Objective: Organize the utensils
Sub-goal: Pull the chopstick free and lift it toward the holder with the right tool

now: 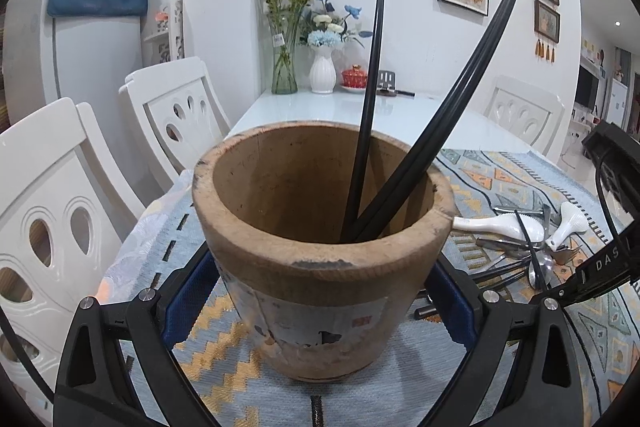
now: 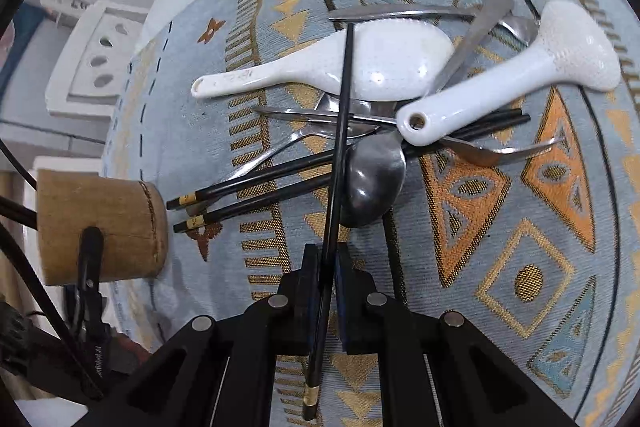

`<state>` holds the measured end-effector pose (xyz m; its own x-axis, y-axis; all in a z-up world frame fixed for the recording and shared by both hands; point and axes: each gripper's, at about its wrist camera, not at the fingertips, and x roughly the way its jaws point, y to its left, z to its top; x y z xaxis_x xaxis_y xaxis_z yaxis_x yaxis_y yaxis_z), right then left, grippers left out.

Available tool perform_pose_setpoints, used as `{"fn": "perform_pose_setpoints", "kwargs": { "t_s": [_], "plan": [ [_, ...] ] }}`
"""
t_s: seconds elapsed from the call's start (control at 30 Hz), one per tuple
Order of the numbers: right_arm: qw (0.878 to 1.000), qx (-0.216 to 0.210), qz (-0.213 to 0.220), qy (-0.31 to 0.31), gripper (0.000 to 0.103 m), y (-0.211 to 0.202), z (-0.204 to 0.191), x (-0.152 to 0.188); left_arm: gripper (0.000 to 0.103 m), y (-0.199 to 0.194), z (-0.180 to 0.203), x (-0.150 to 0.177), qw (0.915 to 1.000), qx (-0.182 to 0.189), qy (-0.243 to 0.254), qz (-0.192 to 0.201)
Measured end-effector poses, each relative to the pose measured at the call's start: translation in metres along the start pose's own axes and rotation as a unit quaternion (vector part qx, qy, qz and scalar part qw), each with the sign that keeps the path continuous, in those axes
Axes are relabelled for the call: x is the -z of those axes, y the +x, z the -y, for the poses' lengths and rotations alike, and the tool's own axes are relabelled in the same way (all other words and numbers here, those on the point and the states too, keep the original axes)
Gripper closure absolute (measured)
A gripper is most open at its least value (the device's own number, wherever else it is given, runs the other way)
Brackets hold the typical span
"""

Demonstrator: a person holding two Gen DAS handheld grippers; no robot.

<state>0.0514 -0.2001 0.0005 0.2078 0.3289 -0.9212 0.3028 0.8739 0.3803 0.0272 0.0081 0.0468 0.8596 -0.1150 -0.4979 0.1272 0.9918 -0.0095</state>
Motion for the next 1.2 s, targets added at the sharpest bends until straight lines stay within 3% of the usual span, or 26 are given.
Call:
{"fn": "perform_pose_setpoints", "kwargs": {
  "t_s": [0.1,0.23,0.47,0.63,0.8,1.2],
  "plan": [
    [0.999,-0.039,-0.015,0.018,0.096,0.0,0.014,-0.003,0.006,-0.002,-0.001,0.0,1.0,0.0,0.002,0.006],
    [0.998,-0.048,-0.009,0.038,0.099,0.002,0.014,-0.003,0.006,-0.002,0.0,0.0,1.0,-0.003,0.005,0.005],
    [0.997,-0.075,-0.004,-0.011,0.097,-0.002,-0.008,0.012,0.006,-0.005,0.0,0.0,0.9999,-0.002,0.004,0.01],
    [0.995,-0.083,0.009,-0.051,0.097,-0.006,-0.024,0.017,0.006,-0.004,0.0,0.0,0.9999,-0.002,0.005,0.01],
    [0.992,-0.04,0.055,-0.102,0.097,-0.021,-0.051,0.021,0.006,-0.004,-0.001,0.0,1.0,0.0,0.003,0.008],
    [0.987,-0.067,0.061,-0.13,0.098,-0.033,-0.079,0.013,0.005,-0.002,-0.003,0.0,1.0,0.004,-0.001,0.006]
  ]
}}
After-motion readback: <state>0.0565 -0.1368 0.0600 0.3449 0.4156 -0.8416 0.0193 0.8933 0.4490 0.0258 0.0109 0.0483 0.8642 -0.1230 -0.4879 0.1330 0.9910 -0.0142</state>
